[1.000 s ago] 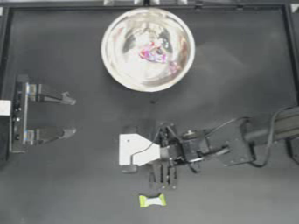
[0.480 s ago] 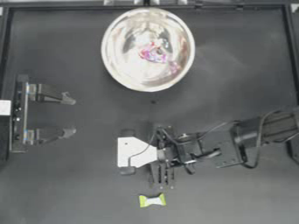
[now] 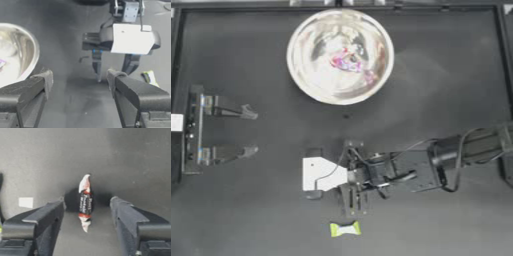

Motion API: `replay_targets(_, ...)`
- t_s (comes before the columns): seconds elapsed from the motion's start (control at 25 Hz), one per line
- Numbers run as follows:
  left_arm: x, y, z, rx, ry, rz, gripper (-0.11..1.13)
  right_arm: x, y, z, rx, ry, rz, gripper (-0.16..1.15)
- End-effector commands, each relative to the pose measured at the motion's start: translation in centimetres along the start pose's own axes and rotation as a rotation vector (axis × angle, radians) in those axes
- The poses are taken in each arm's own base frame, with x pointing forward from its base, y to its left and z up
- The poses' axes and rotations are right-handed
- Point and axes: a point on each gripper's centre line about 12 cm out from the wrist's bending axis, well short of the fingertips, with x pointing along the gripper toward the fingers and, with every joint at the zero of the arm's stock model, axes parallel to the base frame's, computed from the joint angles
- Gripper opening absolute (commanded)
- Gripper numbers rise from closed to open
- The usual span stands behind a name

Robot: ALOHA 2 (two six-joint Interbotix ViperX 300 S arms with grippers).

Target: Put candies in bowl

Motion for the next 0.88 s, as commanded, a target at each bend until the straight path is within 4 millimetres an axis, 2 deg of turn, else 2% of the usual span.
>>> replay_targets(0.04,0.2,0.0,0.5,0.0,-0.012,0.002,0.96,-1.1,0.0,0.9,0.0,-0.032,0.002,0.82)
replay_targets(0.24,0.2,0.1,0.5,-0.002,-0.012,0.004,0.96,-0.5,0.1,0.7,-0.002,-0.014,0.0,0.68)
replay_targets(0.44,0.2,0.1,0.5,-0.001,-0.012,0.004,0.96,-0.2,0.1,0.5,-0.003,-0.003,-0.001,0.62)
replay_targets(0.68,0.2,0.0,0.6,0.0,-0.013,0.002,0.96,-0.4,0.2,0.8,-0.004,-0.016,0.001,0.45)
replay_targets(0.88,0.2,0.1,0.4,-0.002,-0.009,0.004,0.96,-0.9,0.2,0.9,-0.001,-0.028,0.003,0.43)
